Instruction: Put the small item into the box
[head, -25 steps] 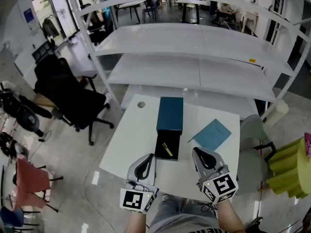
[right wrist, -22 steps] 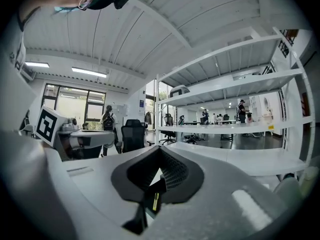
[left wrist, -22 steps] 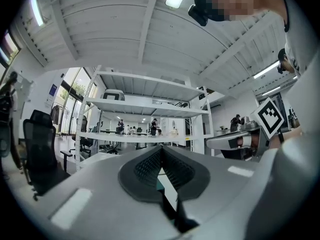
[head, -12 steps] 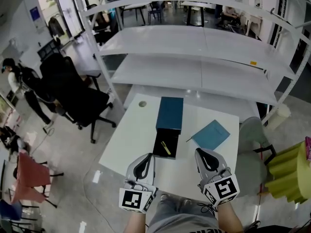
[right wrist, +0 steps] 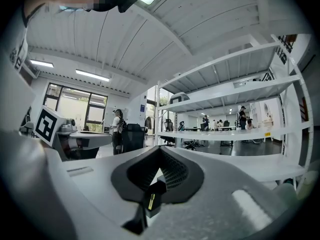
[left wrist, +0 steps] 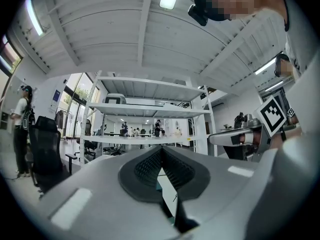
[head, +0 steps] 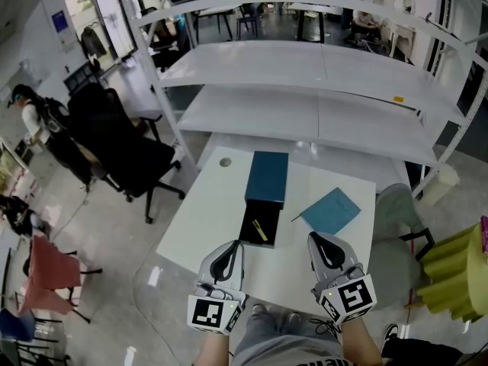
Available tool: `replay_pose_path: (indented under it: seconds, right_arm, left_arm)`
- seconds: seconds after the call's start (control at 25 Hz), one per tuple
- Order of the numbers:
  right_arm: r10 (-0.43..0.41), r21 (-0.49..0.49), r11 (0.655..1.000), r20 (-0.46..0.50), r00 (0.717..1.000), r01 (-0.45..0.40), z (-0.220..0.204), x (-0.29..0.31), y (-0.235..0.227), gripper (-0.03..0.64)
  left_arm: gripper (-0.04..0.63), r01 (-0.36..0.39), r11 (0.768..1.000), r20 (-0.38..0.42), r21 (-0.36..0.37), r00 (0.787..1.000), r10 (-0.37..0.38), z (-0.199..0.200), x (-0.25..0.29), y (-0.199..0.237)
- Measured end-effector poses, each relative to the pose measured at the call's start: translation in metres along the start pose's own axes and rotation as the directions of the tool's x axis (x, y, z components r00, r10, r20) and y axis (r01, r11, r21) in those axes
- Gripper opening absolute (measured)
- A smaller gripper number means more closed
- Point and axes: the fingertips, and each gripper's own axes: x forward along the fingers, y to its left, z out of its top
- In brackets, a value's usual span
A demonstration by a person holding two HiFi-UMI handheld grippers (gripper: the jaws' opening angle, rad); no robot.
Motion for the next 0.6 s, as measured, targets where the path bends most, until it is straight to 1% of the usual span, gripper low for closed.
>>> replay_pose_path:
  seconds: [0.44, 0.6]
  right_arm:
    - [0.008, 0.007, 1.000, 0.018, 1.000, -0.008, 0.0014, -0.0070, -0.0003, 0.002]
    - [0.010, 0.006, 1.000, 0.021, 1.000, -0.010, 0.0033, -0.0074, 0.0003, 0.002]
  left_arm:
    - [0.014, 0.001, 1.000, -0.001, 0.000, 1.000, -0.001, -0.0034, -0.0040, -0.0095]
    - [0.014, -0.008, 1.000, -0.008, -0.004, 1.000, 0.008, 0.0008, -0.0041, -0.0099]
